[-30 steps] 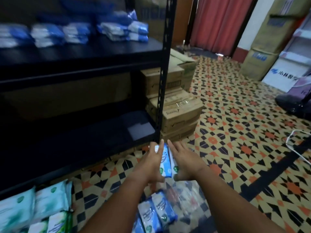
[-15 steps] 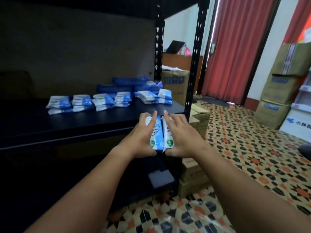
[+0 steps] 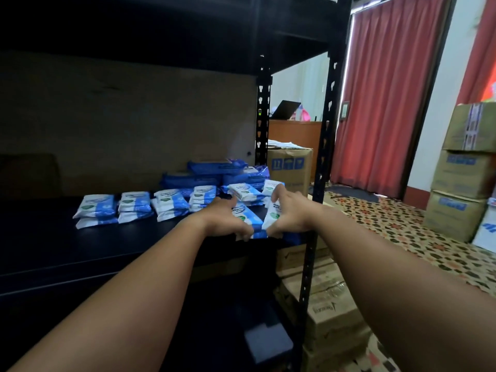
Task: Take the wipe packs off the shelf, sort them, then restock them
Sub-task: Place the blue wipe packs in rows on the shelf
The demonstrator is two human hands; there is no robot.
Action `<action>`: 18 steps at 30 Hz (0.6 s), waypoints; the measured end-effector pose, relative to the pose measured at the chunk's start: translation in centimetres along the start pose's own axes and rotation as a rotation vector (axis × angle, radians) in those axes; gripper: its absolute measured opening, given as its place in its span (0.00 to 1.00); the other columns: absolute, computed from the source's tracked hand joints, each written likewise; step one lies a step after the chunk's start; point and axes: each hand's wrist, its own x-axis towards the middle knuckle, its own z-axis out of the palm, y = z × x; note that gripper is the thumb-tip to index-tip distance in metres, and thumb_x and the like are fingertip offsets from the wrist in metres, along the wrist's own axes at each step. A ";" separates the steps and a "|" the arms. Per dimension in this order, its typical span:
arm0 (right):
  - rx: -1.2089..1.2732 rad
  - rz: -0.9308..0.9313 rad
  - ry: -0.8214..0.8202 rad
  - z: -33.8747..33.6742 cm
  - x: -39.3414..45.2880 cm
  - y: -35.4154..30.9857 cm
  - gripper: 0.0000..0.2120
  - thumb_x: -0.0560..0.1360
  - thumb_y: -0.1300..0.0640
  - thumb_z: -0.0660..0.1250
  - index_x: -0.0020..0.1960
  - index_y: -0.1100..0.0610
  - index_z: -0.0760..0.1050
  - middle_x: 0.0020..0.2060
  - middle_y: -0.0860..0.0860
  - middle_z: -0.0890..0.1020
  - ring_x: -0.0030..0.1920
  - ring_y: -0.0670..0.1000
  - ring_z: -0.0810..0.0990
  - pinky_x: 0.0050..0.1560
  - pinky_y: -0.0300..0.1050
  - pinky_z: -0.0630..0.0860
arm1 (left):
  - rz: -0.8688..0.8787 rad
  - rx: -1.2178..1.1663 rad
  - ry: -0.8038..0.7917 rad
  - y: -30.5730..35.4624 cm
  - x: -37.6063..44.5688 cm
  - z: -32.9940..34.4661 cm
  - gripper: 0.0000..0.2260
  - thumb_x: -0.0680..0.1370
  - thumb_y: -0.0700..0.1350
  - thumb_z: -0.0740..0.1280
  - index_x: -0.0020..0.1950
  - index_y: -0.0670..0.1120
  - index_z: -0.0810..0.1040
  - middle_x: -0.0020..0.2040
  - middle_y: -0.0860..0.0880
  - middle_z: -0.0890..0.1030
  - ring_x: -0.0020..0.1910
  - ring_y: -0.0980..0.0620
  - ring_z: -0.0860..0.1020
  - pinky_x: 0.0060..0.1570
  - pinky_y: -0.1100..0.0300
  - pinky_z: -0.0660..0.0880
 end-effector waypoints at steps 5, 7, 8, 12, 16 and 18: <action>-0.020 -0.002 0.029 0.1 0.8 0.8 0.35 0.65 0.42 0.77 0.67 0.49 0.65 0.63 0.53 0.68 0.55 0.56 0.75 0.53 0.51 0.76 | -0.066 -0.034 0.050 -0.6 1.1 1.0 0.53 0.62 0.62 0.73 0.82 0.61 0.50 0.82 0.47 0.51 0.80 0.38 0.51 0.74 0.42 0.61; -0.027 -0.006 0.048 0.3 0.8 1.0 0.35 0.67 0.42 0.76 0.69 0.47 0.66 0.65 0.53 0.66 0.55 0.55 0.76 0.55 0.52 0.77 | -0.050 -0.005 0.086 -0.6 1.3 1.5 0.50 0.67 0.61 0.73 0.82 0.58 0.49 0.81 0.46 0.54 0.79 0.38 0.51 0.73 0.45 0.60; -0.027 -0.007 0.056 0.3 0.9 1.0 0.35 0.68 0.43 0.75 0.71 0.47 0.66 0.66 0.53 0.66 0.55 0.55 0.75 0.55 0.50 0.76 | -0.030 0.010 0.101 -0.5 1.4 1.6 0.48 0.69 0.61 0.73 0.82 0.57 0.49 0.80 0.46 0.55 0.78 0.39 0.51 0.71 0.47 0.59; -0.008 -0.004 0.073 0.7 0.6 0.9 0.36 0.73 0.43 0.72 0.77 0.48 0.63 0.70 0.55 0.68 0.64 0.56 0.72 0.59 0.47 0.71 | 0.025 -0.032 0.131 -0.6 1.5 1.9 0.43 0.71 0.60 0.72 0.82 0.57 0.54 0.80 0.50 0.55 0.78 0.44 0.50 0.72 0.48 0.55; -0.019 0.005 0.087 1.3 0.3 0.9 0.36 0.76 0.43 0.69 0.80 0.51 0.60 0.74 0.57 0.65 0.72 0.58 0.68 0.69 0.51 0.70 | 0.069 -0.028 0.221 -0.7 1.5 2.4 0.39 0.70 0.59 0.73 0.79 0.59 0.62 0.79 0.53 0.57 0.77 0.48 0.50 0.74 0.49 0.54; -0.023 0.021 0.108 1.7 0.2 1.0 0.36 0.77 0.45 0.69 0.80 0.51 0.60 0.75 0.58 0.65 0.73 0.59 0.67 0.71 0.55 0.70 | 0.115 -0.059 0.297 -0.8 1.2 2.6 0.35 0.70 0.57 0.74 0.77 0.59 0.67 0.78 0.55 0.59 0.77 0.49 0.51 0.75 0.50 0.53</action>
